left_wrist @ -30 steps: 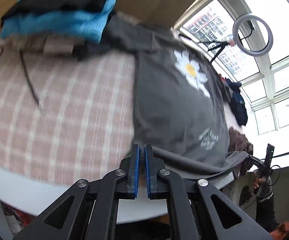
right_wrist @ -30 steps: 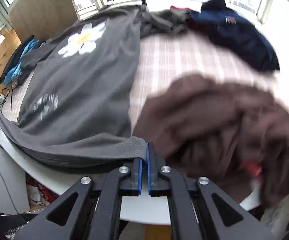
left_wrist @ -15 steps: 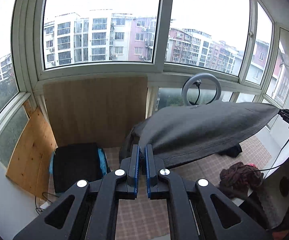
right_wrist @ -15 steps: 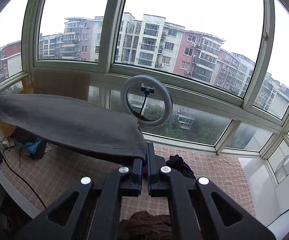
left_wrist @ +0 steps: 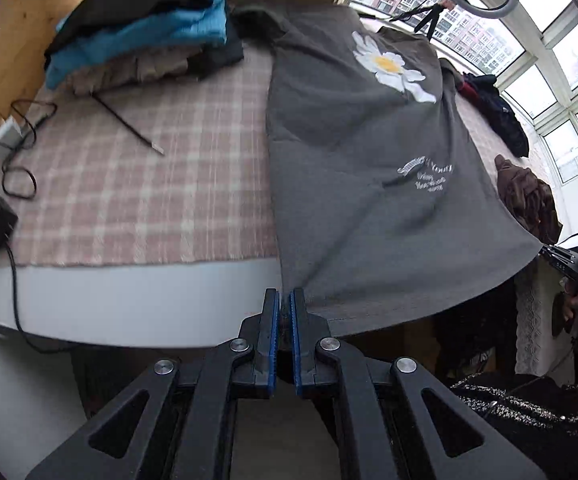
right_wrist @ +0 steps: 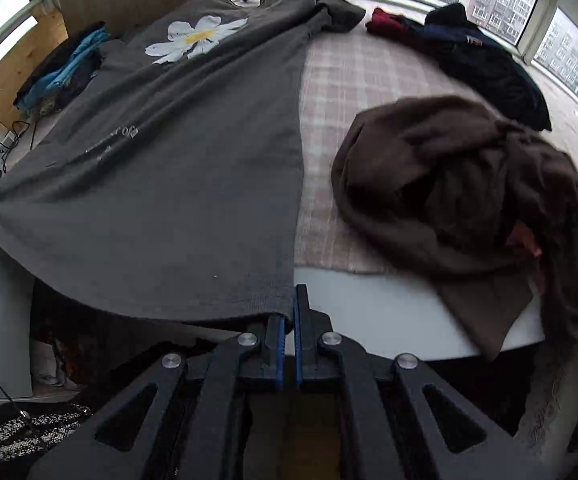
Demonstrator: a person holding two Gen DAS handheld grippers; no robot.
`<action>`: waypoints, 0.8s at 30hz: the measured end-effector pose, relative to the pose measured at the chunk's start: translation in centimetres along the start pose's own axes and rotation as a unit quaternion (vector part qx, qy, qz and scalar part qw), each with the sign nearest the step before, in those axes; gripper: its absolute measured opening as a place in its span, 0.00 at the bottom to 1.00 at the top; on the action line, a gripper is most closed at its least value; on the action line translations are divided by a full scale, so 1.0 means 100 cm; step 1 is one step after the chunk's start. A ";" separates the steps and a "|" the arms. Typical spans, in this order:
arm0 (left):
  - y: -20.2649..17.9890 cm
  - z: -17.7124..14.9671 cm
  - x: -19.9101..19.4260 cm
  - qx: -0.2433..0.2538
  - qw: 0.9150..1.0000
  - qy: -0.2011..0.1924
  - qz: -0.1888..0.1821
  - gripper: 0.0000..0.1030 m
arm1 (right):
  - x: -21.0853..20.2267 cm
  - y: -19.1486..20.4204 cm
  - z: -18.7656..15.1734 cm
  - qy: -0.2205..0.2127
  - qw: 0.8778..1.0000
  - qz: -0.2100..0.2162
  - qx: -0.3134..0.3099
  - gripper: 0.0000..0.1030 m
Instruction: Fold clothes
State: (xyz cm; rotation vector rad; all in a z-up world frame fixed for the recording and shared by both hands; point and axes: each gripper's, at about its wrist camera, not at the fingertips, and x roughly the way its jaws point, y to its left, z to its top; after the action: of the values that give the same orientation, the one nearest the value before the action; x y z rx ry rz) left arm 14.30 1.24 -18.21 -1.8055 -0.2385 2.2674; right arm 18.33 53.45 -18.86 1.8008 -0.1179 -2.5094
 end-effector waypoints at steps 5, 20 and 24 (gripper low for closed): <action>0.004 -0.023 0.028 -0.013 1.000 0.019 -0.004 0.05 | -0.017 -0.016 -0.010 -0.010 1.000 0.003 0.020 0.03; -0.007 -0.018 0.064 0.013 0.998 0.054 0.016 0.05 | 0.023 -0.019 -0.009 0.030 0.999 -0.016 0.003 0.03; 0.000 -0.023 0.064 0.010 0.996 0.089 0.027 0.10 | 0.025 -0.023 -0.012 0.068 0.997 -0.011 -0.015 0.06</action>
State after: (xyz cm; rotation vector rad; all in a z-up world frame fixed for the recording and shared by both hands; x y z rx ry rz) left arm 15.17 2.98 -24.71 -2.0115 -0.1360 2.1164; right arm 18.61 55.45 -21.84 1.9648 -0.0545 -2.3795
